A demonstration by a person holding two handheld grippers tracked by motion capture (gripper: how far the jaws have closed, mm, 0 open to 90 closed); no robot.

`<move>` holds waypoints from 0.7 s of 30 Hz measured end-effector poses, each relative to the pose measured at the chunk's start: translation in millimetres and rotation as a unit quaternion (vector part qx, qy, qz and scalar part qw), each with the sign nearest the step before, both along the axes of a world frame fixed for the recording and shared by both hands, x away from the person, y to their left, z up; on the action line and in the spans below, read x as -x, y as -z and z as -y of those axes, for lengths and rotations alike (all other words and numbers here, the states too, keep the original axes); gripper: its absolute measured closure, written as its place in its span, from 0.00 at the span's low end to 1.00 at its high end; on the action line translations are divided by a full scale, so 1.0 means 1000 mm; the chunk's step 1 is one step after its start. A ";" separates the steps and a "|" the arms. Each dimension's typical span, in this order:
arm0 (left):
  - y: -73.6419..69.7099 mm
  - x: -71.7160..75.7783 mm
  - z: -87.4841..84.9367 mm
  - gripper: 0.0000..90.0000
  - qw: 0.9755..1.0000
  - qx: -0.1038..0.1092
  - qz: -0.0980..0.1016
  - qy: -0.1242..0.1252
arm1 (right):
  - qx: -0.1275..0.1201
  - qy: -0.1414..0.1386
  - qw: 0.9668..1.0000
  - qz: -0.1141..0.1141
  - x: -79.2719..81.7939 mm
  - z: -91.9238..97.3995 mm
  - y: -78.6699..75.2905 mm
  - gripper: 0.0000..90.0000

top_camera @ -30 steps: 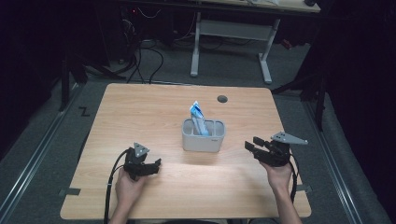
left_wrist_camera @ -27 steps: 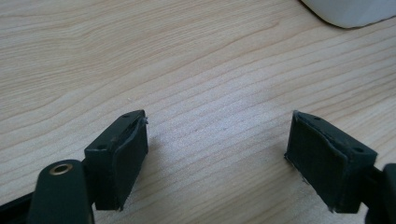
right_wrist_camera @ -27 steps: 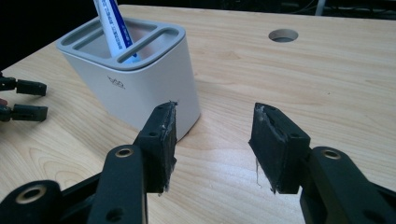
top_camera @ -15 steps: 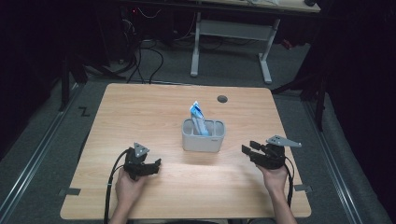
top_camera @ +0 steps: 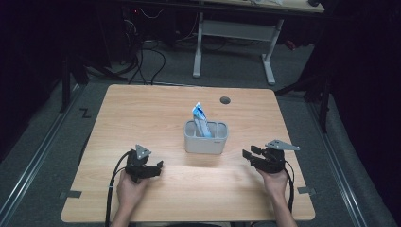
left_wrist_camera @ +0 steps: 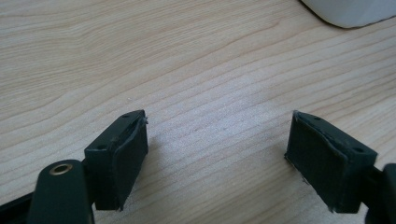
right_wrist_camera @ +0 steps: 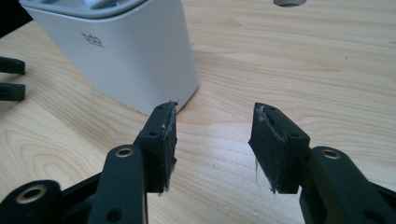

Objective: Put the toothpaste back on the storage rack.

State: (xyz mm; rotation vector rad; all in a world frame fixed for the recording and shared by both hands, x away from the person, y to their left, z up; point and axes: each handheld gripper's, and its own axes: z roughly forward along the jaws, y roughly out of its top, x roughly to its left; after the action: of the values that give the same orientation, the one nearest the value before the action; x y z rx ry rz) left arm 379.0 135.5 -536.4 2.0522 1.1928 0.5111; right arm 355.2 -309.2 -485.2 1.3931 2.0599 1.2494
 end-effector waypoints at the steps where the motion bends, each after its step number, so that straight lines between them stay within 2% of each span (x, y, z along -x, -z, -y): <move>1: 0.000 0.000 0.000 0.23 1.000 0.000 0.000 0.000 | 0.000 0.003 1.000 -0.001 0.000 0.000 0.001 0.56; 13: 0.000 0.000 0.000 0.23 1.000 0.000 0.000 0.000 | 0.014 0.021 1.000 -0.015 -0.006 0.001 0.016 0.56; 21: 0.000 0.000 0.000 0.23 1.000 0.000 0.000 0.000 | 0.035 0.023 0.999 -0.024 -0.011 -0.002 0.023 0.56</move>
State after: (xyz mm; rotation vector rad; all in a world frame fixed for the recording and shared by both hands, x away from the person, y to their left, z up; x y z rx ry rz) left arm 379.0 135.4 -536.4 2.0522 1.1925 0.5108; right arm 365.9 -307.0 -508.5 1.4437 2.0695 1.1238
